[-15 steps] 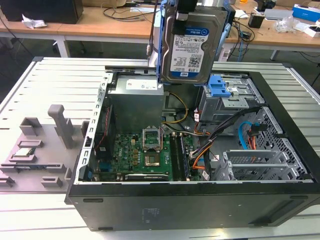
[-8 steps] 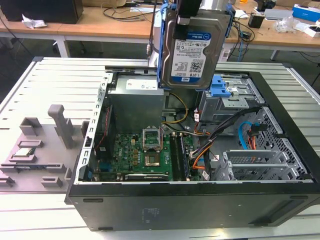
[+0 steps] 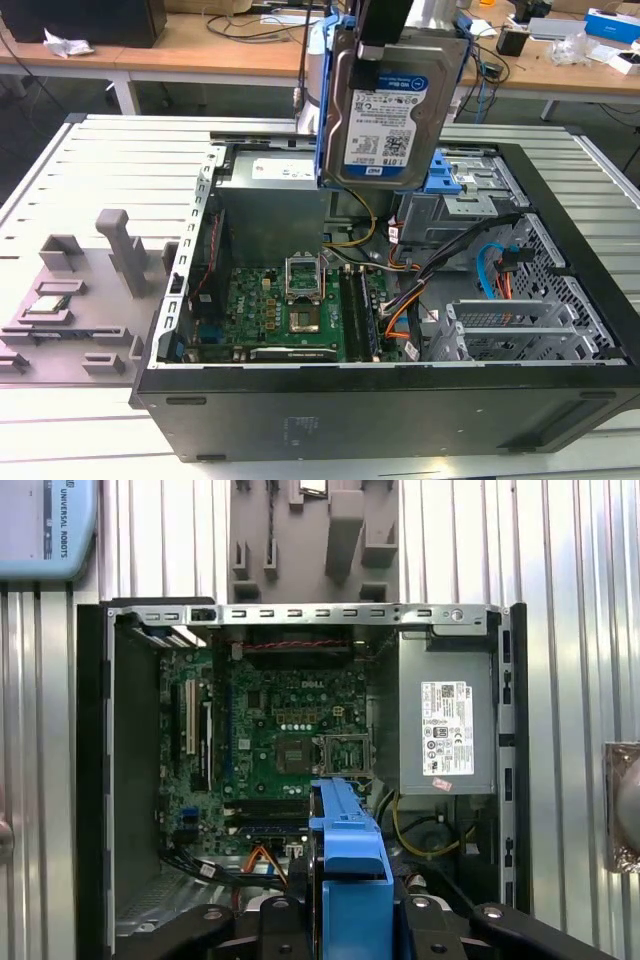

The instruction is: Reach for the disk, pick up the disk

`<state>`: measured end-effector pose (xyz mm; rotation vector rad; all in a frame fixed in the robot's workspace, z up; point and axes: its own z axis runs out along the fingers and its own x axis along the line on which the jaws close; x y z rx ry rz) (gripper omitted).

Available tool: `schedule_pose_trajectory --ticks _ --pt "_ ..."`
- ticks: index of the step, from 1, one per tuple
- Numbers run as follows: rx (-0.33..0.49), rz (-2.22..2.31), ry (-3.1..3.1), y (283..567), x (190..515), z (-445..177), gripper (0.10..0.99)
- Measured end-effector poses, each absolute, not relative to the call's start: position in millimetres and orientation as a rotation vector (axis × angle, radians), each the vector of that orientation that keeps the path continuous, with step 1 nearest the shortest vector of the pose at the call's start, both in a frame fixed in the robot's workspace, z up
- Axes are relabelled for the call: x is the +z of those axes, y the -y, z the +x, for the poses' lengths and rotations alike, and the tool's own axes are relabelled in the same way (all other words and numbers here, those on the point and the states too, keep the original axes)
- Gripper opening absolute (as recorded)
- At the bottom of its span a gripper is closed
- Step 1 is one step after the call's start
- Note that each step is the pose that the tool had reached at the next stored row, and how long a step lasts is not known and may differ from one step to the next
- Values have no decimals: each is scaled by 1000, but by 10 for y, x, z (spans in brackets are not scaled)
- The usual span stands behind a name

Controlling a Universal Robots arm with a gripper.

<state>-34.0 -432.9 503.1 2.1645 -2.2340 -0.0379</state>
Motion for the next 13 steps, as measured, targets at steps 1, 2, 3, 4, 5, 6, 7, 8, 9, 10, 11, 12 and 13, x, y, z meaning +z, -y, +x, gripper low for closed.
schedule_pose_trajectory --ticks 1,2,3,4,5,6,7,8,9,10,11,12,13 --pt "-38 2165 2234 4364 5031 -340 369" --pt "-38 2165 2234 4383 5030 -340 369" --pt "-38 2164 2234 4415 5030 -340 369" --pt "-38 2165 2234 4445 5030 -340 369" --pt "-38 2165 2234 4474 5030 -340 369" --pt "-38 2165 2234 4506 5029 -340 369" --pt "-38 2165 2234 4532 5029 -340 369" --pt "-38 2165 2234 4579 5028 -340 369" --pt "-38 2165 2234 4613 5028 -340 369" --pt "-38 2165 2234 4660 5028 -341 369" --pt "-38 2165 2234 4724 5027 -340 369" --pt "-38 2165 2234 4757 5026 -340 369" --pt "-38 2165 2234 4774 5026 -341 369"
